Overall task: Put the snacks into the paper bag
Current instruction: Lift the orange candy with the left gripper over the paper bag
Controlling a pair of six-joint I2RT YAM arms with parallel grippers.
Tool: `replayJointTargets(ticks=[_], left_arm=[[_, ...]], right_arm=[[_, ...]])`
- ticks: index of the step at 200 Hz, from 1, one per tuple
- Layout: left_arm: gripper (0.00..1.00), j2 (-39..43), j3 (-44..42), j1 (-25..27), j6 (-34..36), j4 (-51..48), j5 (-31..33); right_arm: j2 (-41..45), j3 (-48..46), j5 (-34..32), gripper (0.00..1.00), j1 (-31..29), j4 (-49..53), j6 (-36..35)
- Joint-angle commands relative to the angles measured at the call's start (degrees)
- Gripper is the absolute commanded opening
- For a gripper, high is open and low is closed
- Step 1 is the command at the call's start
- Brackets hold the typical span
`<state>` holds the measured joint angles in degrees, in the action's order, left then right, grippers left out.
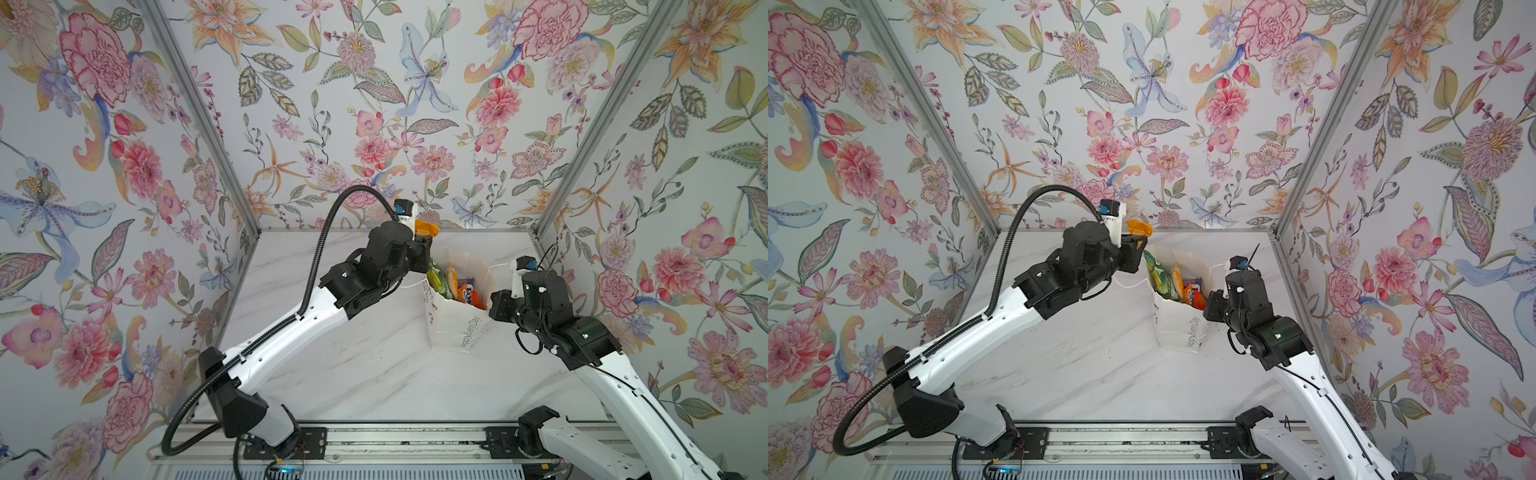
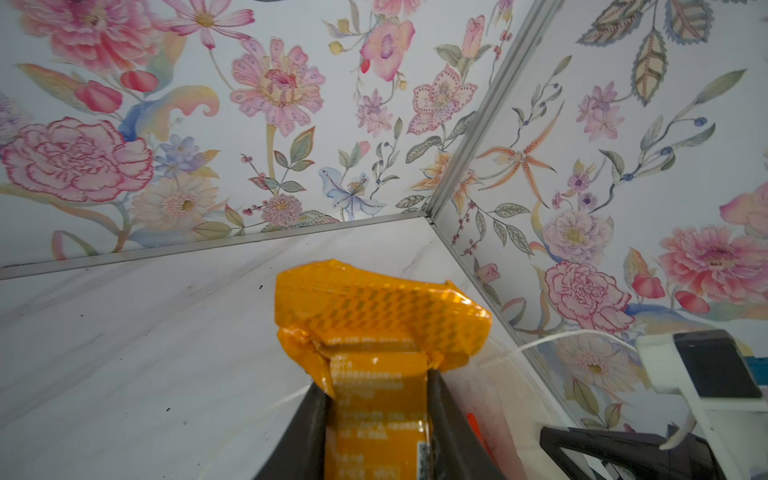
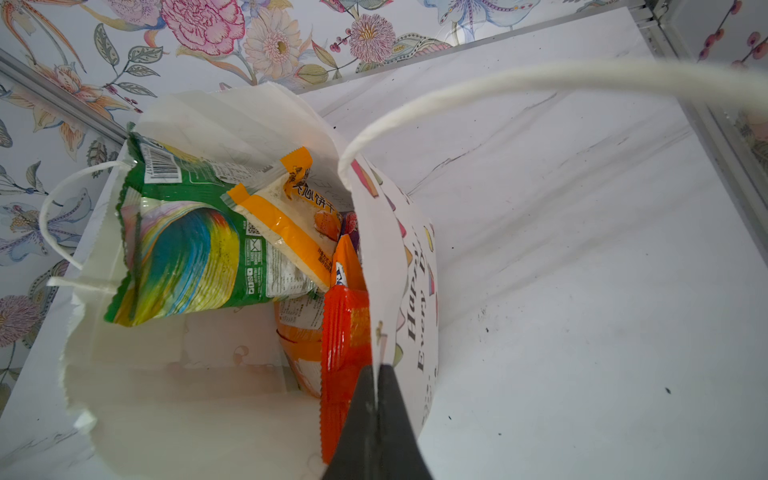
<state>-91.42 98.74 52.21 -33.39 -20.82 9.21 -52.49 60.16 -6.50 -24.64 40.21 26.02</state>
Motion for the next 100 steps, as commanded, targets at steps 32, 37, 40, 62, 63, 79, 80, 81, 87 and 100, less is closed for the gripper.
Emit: replayJointTargets(ticks=[32, 37, 40, 62, 63, 79, 80, 81, 87, 100], left_arm=[[0.11, -9.58, 12.01, 4.14, 4.38, -9.56, -2.4], [0.11, -10.23, 12.82, 4.5, 4.55, -9.94, -2.59], [0.11, -10.57, 13.26, 4.63, 4.68, -10.21, -2.61], [0.11, -13.1, 15.91, 5.52, 5.62, -11.85, -4.4], [0.11, -13.27, 16.07, 5.53, 5.66, -11.99, -4.48], [0.11, -15.57, 18.4, 5.94, 6.26, -14.07, -5.17], [0.11, -15.74, 18.5, 5.96, 6.29, -14.2, -5.26], [0.11, -15.86, 18.64, 6.01, 6.35, -14.27, -5.26], [0.12, -16.63, 19.28, 6.19, 6.55, -14.74, -5.52], [0.12, -18.09, 20.33, 6.32, 6.81, -15.59, -6.2]], right_arm=[[1.0, 0.82, 0.08, 0.0, 0.12, -1.34, -0.05], [1.01, 0.83, 0.04, 0.0, 0.06, -1.35, -0.09], [0.99, 0.79, 0.05, 0.0, 0.04, -1.31, -0.03], [1.18, 0.83, 0.06, 0.0, 0.1, -1.38, -0.22], [1.17, 0.83, 0.07, 0.0, 0.11, -1.37, -0.2], [1.32, 0.75, 0.09, 0.0, 0.2, -1.29, -0.25], [1.33, 0.7, 0.04, 0.0, 0.2, -1.33, -0.26], [1.38, 0.73, 0.06, 0.0, 0.21, -1.3, -0.26], [1.37, 0.66, 0.09, 0.0, 0.13, -1.31, -0.25], [1.34, 0.53, 0.16, 0.0, 0.17, -1.35, -0.06]])
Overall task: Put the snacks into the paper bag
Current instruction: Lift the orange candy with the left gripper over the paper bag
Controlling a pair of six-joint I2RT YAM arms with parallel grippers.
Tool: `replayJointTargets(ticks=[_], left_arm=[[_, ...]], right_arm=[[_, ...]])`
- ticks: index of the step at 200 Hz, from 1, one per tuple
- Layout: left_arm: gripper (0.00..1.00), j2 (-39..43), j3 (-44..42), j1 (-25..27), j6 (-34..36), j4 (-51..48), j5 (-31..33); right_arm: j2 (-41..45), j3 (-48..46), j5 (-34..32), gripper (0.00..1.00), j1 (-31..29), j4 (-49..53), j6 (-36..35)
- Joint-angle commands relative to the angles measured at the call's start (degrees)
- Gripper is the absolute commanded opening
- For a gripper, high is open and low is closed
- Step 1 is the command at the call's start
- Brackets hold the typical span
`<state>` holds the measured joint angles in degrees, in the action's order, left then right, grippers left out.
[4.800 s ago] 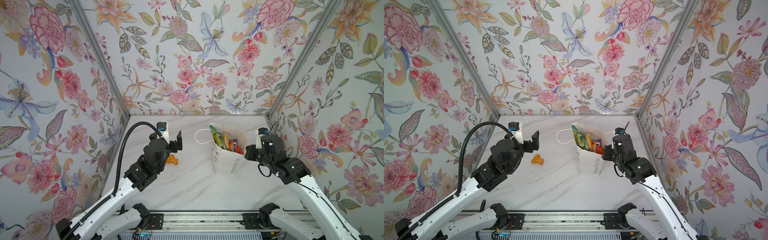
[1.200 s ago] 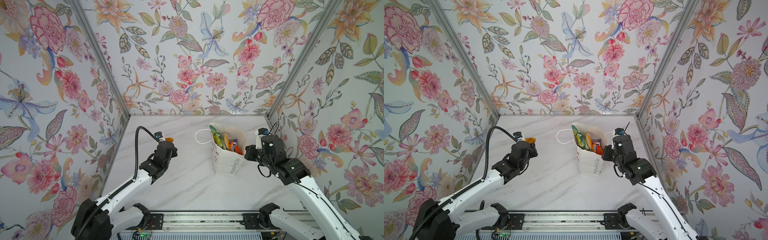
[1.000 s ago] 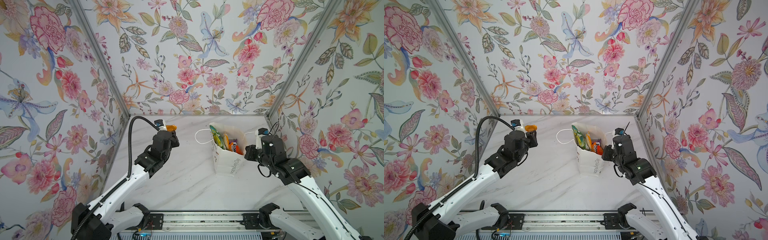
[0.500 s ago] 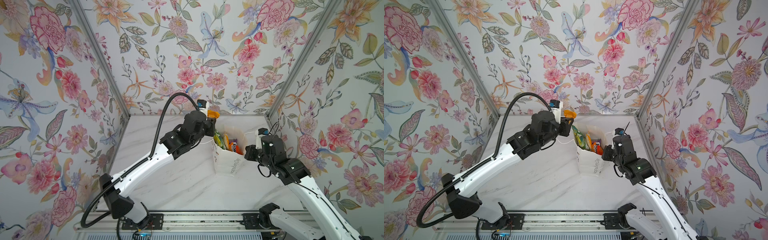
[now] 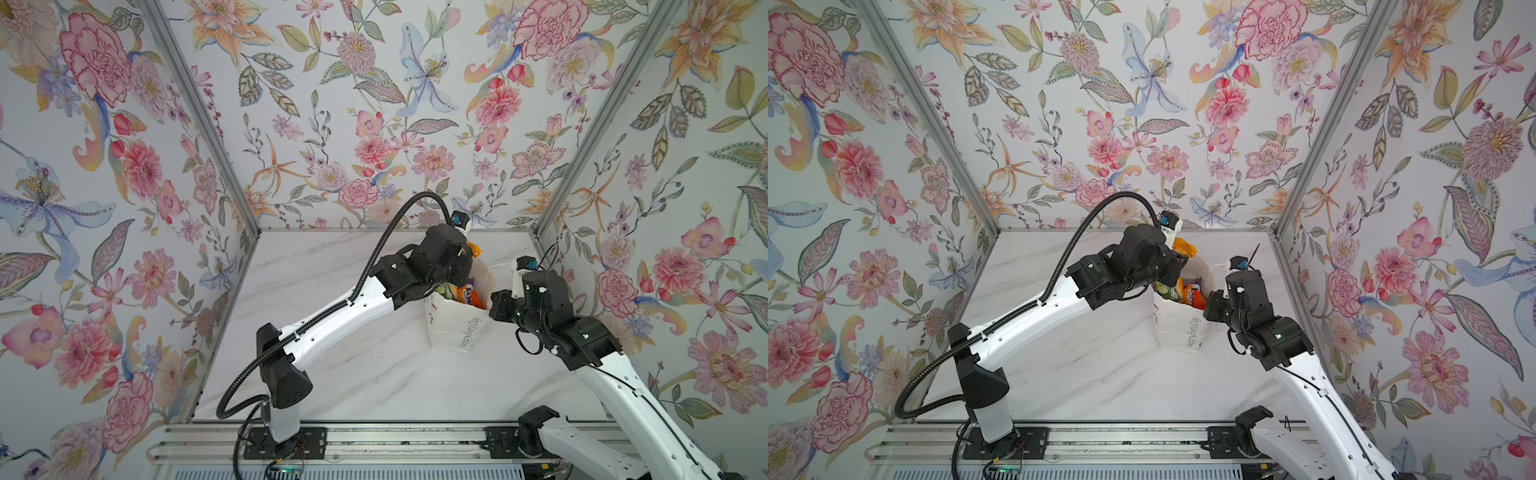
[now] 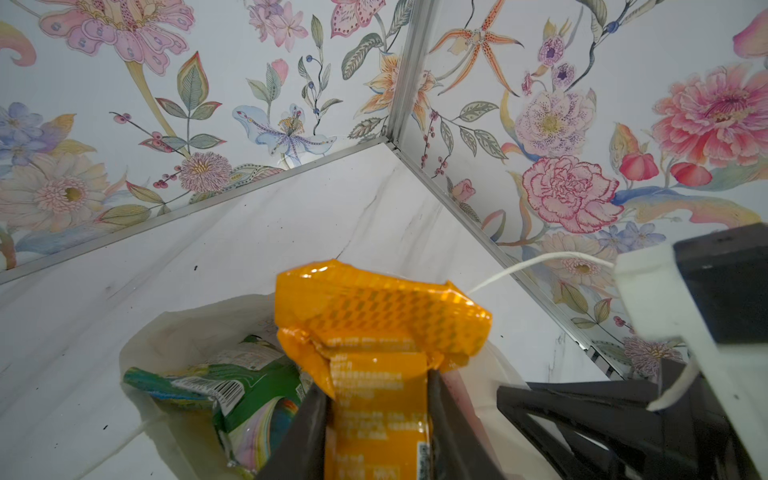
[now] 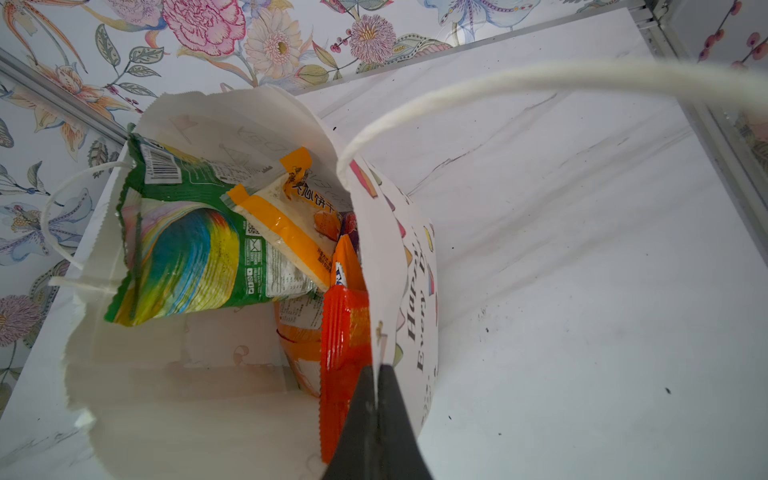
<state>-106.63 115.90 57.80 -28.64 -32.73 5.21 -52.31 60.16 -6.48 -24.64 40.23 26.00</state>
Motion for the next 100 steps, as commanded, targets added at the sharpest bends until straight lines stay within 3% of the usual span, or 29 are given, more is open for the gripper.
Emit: replayJointTargets(ticks=[1, 71, 100], left_arm=[[0.12, -2.97, 3.18, 0.73, 2.08, -3.71, -2.26], [0.15, -7.87, 7.36, 0.73, 3.06, -6.6, -1.98], [0.23, -8.76, 8.19, 0.75, 3.06, -7.17, -1.8]], right_arm=[[1.16, 0.51, 0.15, 0.0, 0.14, -1.38, -0.06], [1.25, 0.39, 0.15, 0.0, 0.29, -1.36, -0.24], [1.16, 0.47, 0.15, 0.0, 0.29, -1.38, -0.25]])
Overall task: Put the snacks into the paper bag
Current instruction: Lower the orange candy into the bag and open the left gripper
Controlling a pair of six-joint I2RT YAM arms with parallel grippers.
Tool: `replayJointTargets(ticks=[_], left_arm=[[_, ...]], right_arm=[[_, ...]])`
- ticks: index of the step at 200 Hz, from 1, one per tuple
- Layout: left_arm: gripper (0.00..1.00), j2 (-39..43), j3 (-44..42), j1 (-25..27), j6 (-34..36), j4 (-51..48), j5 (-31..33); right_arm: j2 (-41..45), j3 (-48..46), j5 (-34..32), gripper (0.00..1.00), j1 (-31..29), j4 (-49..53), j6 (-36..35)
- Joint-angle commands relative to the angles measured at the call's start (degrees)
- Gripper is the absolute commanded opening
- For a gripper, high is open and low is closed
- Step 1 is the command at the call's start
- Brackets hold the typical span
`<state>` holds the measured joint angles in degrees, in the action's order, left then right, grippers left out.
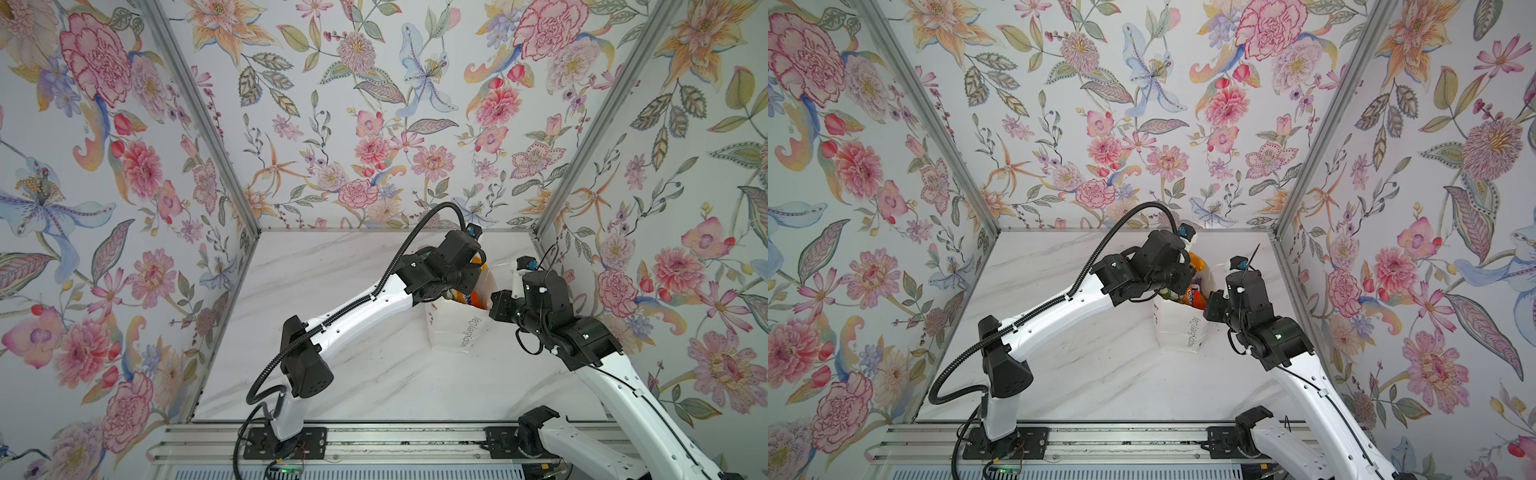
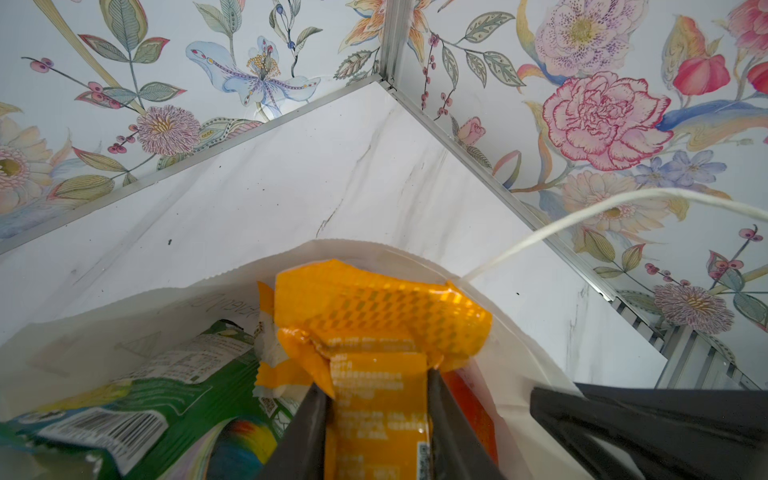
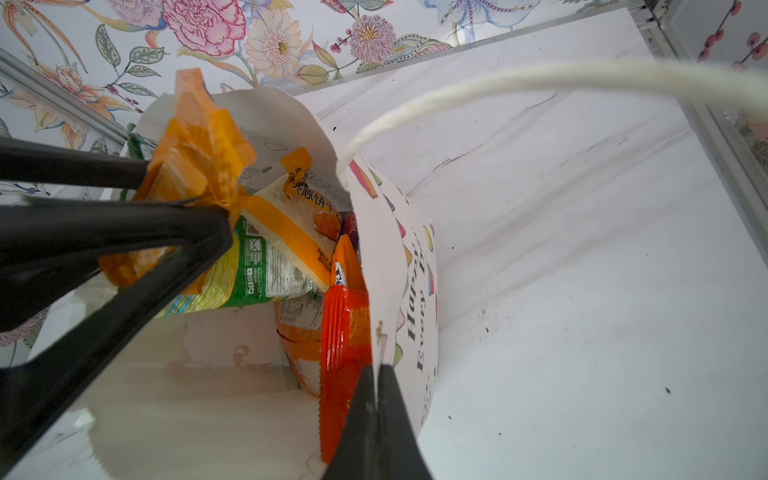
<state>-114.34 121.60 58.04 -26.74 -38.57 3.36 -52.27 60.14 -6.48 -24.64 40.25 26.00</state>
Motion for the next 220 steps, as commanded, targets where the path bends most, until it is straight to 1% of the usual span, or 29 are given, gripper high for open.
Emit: replayJointTargets(ticks=[1, 12, 28, 45, 66, 76, 101, 128, 142, 152, 173, 199, 220], left_arm=[[0.24, -1.05, 2.45, 0.46, 1.16, -1.34, 0.11], [0.31, -0.72, 2.4, 0.5, 1.46, -1.29, 0.25], [0.38, 0.06, 1.75, 0.49, 1.85, -0.94, 0.75], [0.5, 1.62, 0.33, 0.41, 2.44, -0.19, 0.83], [0.61, 4.5, -2.98, 0.4, 2.43, 1.99, 2.09], [0.64, 5.67, -4.14, 0.32, 2.39, 2.6, 2.8], [0.65, 8.82, -6.37, 0.0, 1.35, 2.91, 5.96], [0.64, 12.95, -9.19, -1.37, -0.88, 1.36, 12.83], [0.63, 14.21, -10.46, -2.58, -2.41, -0.43, 14.73], [0.62, 14.86, -12.0, -4.07, -3.89, -1.67, 14.24], [0.58, 16.18, -16.82, -7.2, -6.15, -2.3, 10.58], [0.58, 17.98, -20.48, -8.67, -6.97, -2.06, 10.54], [0.58, 18.23, -21.18, -9.36, -6.81, -1.1, 7.48]], right_arm=[[1.12, 0.5, 0.15, 0.0, 0.25, -1.4, -0.25], [1.13, 0.57, 0.15, 0.0, 0.35, -1.39, -0.33], [1.1, 0.59, 0.15, 0.0, 0.38, -1.39, -0.42], [1.2, 0.44, 0.09, 0.0, 0.39, -1.33, -0.51], [1.22, 0.05, 0.24, 0.0, 0.44, -1.36, -0.42], [1.25, -0.11, 0.33, 0.0, 0.44, -1.33, -0.33], [1.47, -0.12, 0.36, 0.0, 0.47, -1.4, -0.31], [1.65, -0.17, 0.34, 0.0, 0.48, -1.36, -0.27], [1.57, -0.2, 0.39, 0.0, 0.52, -1.39, -0.25], [1.56, -0.28, 0.29, 0.0, 0.48, -1.37, -0.23], [1.89, -0.76, -0.11, 0.0, 0.56, -1.37, -0.3], [2.1, -1.15, -0.27, 0.0, 0.72, -1.35, -0.2], [1.87, -1.43, -0.37, 0.0, 0.74, -1.37, -0.09]])
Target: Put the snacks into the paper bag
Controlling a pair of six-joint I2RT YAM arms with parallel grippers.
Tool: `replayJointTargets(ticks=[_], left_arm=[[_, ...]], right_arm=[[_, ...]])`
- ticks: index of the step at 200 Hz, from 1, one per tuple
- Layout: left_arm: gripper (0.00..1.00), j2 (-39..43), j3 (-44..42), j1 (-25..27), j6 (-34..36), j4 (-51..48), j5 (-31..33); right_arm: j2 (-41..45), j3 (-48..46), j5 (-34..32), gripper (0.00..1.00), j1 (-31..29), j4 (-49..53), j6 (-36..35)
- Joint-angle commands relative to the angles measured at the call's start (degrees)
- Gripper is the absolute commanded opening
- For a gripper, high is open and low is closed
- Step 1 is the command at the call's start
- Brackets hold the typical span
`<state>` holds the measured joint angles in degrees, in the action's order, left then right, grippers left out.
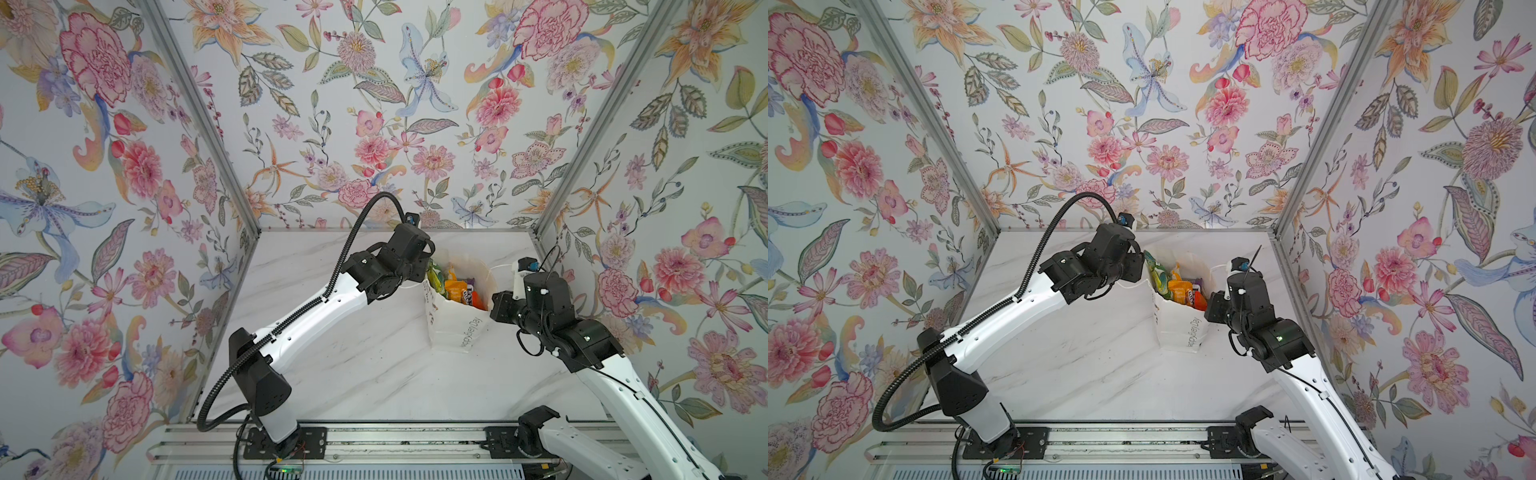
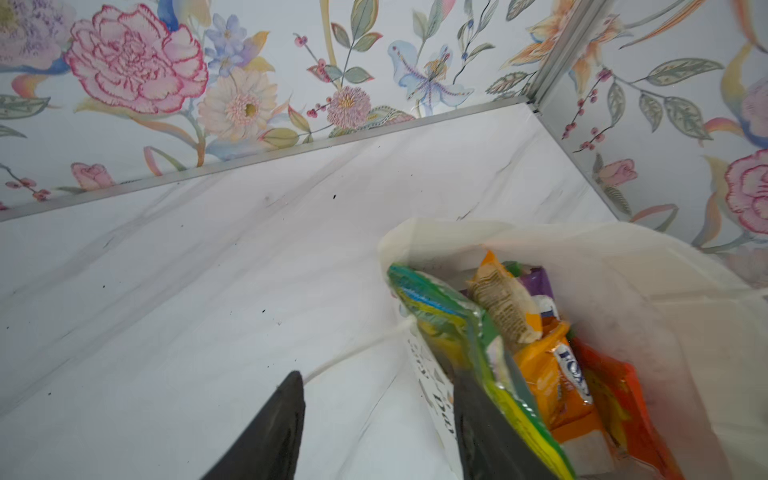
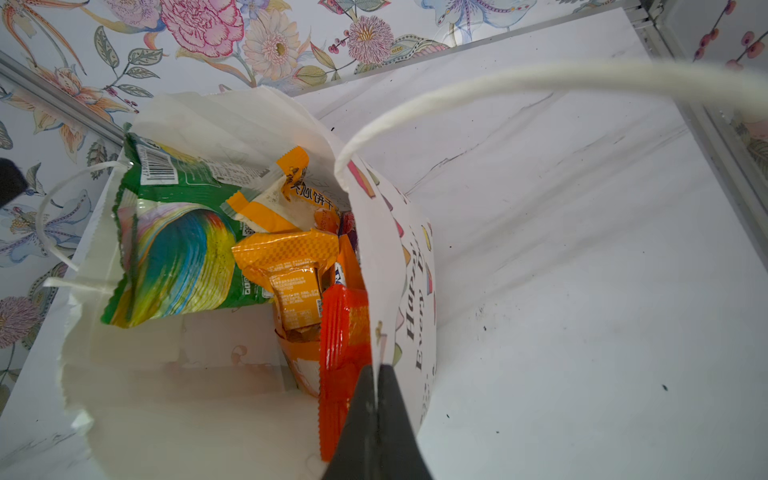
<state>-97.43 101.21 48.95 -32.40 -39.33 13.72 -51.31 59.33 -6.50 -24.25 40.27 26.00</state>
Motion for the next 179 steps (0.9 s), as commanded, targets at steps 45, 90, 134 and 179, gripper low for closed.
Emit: replayJointTargets(ticks=[45, 90, 134, 179], left_arm=[[0.57, 1.28, -1.91, -0.13, -1.72, 2.37, -6.97], [0.52, 0.17, -1.2, -0.15, -1.83, 3.16, -8.62], [0.47, -2.1, 0.29, -0.17, -1.66, 1.68, -8.3], [0.47, -4.16, 1.87, -0.19, -1.27, 1.08, -8.86]], right_arm=[[1.23, -0.88, -0.62, 0.0, 0.35, -1.41, -0.07], [0.69, -0.88, -0.28, 0.0, 0.36, -1.41, 0.02], [0.95, -0.8, -0.57, 0.0, 0.4, -1.4, 0.05], [0.88, -0.88, -0.18, 0.0, 0.34, -1.42, 0.07]])
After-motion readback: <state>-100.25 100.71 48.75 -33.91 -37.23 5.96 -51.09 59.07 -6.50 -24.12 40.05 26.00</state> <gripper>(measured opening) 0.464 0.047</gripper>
